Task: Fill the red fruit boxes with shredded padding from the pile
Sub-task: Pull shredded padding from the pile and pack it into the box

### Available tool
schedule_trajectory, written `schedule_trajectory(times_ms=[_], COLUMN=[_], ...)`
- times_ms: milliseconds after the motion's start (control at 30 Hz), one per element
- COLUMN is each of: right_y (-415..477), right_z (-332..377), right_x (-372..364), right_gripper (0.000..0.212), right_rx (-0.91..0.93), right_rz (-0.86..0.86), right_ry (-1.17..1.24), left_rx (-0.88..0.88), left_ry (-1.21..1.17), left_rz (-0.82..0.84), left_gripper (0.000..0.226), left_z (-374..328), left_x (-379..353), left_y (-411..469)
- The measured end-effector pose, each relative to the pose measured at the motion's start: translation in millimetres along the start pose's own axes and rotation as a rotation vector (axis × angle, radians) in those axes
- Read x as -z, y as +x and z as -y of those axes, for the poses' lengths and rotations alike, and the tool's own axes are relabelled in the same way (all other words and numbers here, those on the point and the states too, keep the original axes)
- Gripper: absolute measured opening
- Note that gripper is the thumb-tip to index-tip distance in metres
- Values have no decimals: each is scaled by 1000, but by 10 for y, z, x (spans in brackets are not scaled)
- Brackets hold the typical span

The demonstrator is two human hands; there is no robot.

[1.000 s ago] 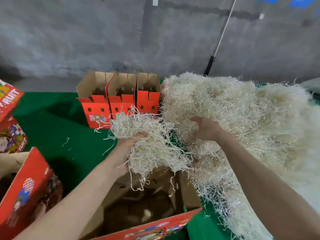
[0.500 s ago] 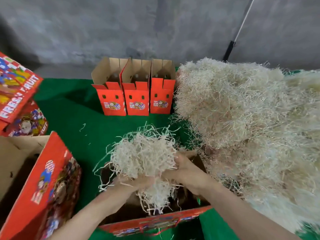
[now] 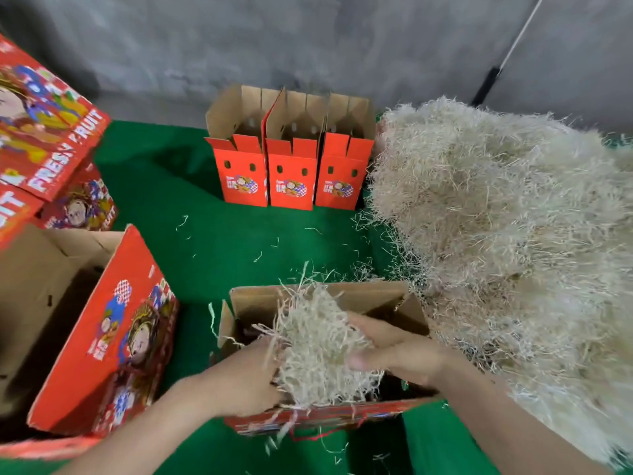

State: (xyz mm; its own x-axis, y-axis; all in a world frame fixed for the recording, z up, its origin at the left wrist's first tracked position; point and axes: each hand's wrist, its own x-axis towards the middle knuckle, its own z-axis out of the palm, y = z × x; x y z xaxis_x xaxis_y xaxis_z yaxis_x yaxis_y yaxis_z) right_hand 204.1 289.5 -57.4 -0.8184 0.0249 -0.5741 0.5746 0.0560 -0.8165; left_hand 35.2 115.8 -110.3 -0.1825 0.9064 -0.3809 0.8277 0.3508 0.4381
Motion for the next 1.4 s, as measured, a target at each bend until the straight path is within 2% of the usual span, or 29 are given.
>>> schedule_trajectory(times_ms=[67,167,233,300,367,467,533,567,600,667,700,800,867,933,1033,1133,1167,1200,1233,1267,1333,1367,1400], right_y=[142,317,395,454,482,387,336,346,368,413,411,301,227,227,278,234,216,209,222,259,360,391,399], right_z=[16,-6,-34,-27,24,132,173,158,151,106,74,16,-5,28,82,87,75,73,93,128,210,236,252], right_x=[-144,-331,-452,-552,-558,-404,-321,-309,-319,-301,-266,-143,-104,-141,-127,-16,16,28,13,-23,-133,-177,-204], right_gripper=[102,81,71,70,81,126,138,131,111,48,34,26,23,20,20,24,20,18,17,16,15,17,18], right_rx=[-93,-79,-83,-75,-67,-122,-163,-190,-209,-226,-231,-256,-231,-219,-260,-246,-247,-241,-229,-215,-188,-168,-134], right_rz=[-75,-103,-71,-74,-59,-97,-124,-144,-190,-321,-389,-556,-539,-456,-499,-614,-651,-658,-629,-572,-433,-387,-339], right_ry=[-151,-316,-324,-302,-188,53,119,126,140,143,168,245,357,457,392,378,385,394,415,442,471,459,446], left_rx=[21,181,213,210,182,179,83,-15,-104,-85,-39,-21,-7,19,64,198,247,274,267,220,201,213,212], left_ry=[-38,156,208,240,218,111,-27,-115,-228,-456,-557,-1027,-1289,-1256,-1015,-1215,-1229,-1139,-1042,-1001,-1139,-1173,-1157], left_rz=[-1,75,50,72,48,-5,-63,-42,7,140,164,85,-46,-152,-328,-466,-537,-594,-581,-471,-84,58,119], left_gripper=[43,46,51,44,23,12,14,13,17,31,34,19,16,22,30,17,12,8,15,36,97,109,100], left_z=[-70,117,301,329,294,176,86,33,-19,-84,-60,114,154,85,65,280,327,334,286,180,-111,-198,-251], left_x=[16,39,61,146,206,278,282,287,304,391,432,502,511,473,467,614,632,630,613,586,532,492,455], left_y=[57,77,63,-6,-47,-47,-4,15,22,-19,-47,-136,-152,-113,-58,-142,-177,-198,-205,-200,-163,-128,-90])
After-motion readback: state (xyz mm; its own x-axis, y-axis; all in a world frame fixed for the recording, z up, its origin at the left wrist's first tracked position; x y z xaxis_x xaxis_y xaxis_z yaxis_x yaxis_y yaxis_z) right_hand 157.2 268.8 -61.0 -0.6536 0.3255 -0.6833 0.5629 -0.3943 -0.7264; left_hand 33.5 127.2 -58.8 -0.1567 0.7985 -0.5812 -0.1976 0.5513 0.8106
